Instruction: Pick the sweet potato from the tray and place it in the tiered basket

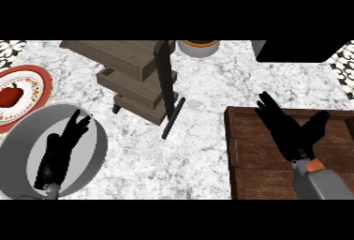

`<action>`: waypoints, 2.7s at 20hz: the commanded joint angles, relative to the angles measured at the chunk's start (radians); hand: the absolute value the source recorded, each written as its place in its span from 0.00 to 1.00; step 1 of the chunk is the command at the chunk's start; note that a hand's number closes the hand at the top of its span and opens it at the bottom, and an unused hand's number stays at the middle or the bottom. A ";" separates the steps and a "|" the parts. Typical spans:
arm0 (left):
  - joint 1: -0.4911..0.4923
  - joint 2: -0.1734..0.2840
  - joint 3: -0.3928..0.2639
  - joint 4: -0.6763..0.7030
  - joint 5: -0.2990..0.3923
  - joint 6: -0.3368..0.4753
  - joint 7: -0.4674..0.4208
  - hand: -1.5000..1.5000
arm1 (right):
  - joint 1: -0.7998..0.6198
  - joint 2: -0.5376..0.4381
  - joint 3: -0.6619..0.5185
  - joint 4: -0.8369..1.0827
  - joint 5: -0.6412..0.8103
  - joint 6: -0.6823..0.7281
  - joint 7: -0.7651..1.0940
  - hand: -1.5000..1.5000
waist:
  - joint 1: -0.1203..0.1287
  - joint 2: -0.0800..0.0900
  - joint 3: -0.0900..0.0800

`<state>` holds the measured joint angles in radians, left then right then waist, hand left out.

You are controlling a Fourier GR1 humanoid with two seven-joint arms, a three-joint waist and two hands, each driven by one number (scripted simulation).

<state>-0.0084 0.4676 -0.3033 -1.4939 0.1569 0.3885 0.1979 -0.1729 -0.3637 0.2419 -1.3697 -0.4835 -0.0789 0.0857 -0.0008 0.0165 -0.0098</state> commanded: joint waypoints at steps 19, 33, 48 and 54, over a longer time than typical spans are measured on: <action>-0.108 0.073 0.011 -0.110 -0.123 -0.128 -0.282 0.50 | 0.031 -0.555 -0.125 -0.316 0.051 0.848 -0.269 0.00 | -0.017 -0.021 0.009; -0.061 0.086 0.038 -0.144 -0.131 -0.158 -0.278 0.50 | 0.167 -0.850 -0.287 -0.676 0.536 0.848 -0.170 0.00 | -0.039 -0.028 0.010; -0.139 -0.030 0.042 -0.075 -0.213 -0.184 -0.270 0.50 | 0.392 -0.596 -0.130 -0.967 0.999 0.779 0.105 0.00 | -0.007 -0.016 0.010; -0.097 -0.034 0.065 -0.115 -0.233 -0.212 -0.270 0.50 | 0.434 -0.527 -0.071 -0.839 1.236 0.681 0.027 0.00 | -0.002 -0.017 0.010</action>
<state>-0.0949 0.4509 -0.2418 -1.6112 -0.0537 0.1892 -0.0871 0.2614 -0.9340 0.1232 -2.2613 0.6208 0.6422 0.1192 -0.0064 -0.0017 0.0006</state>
